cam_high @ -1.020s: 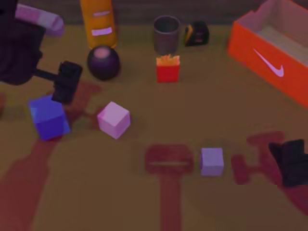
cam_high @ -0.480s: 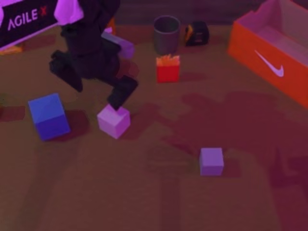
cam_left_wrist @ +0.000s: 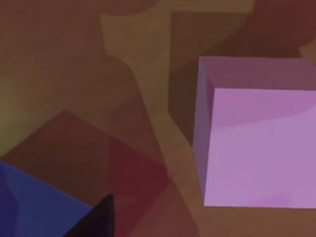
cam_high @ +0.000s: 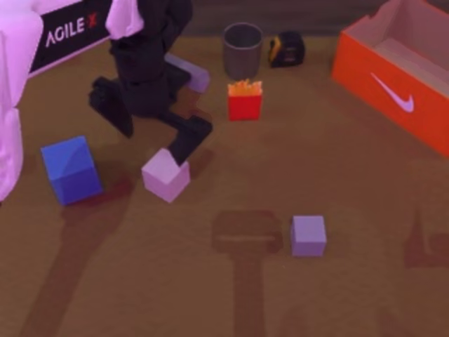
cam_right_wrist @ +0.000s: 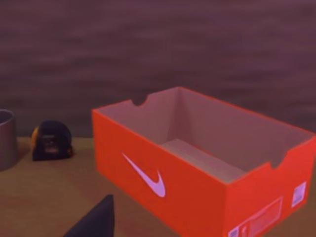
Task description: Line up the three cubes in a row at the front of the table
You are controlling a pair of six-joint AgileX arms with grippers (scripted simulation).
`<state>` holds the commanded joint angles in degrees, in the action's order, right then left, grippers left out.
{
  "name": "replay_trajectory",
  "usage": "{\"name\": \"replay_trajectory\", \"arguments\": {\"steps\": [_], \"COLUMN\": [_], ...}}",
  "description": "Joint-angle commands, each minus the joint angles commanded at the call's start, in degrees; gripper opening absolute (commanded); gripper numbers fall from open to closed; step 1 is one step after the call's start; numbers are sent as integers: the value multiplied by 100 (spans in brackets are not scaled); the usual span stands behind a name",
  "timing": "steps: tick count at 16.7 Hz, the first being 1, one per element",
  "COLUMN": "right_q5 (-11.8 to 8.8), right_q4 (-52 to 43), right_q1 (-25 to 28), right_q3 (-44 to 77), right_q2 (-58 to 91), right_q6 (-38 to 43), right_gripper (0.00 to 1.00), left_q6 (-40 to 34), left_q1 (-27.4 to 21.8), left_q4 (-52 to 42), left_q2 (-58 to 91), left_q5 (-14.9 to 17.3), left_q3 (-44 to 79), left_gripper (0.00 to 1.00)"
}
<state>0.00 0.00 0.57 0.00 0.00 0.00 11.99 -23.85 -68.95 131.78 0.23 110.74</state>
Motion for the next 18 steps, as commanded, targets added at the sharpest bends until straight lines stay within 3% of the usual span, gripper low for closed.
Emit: {"name": "replay_trajectory", "arguments": {"steps": [4,10,15,18], "right_q5": [0,0,0,0], "right_q4": [0,0,0,0], "right_q1": [0,0,0,0], "right_q3": [0,0,0,0], "right_q2": [0,0,0,0], "right_q6": [0,0,0,0], "right_gripper": [100,100,100,100], "left_q6": [12,13,14,14], "left_q1": [15,9,7,7], "left_q4": [241,1552,1661,1661], "left_q2": [70,543,603,603], "left_q5": [1,6,7,7], "left_q3": [-192,-978,-1057,-1057], "left_gripper": [100,100,100,77]}}
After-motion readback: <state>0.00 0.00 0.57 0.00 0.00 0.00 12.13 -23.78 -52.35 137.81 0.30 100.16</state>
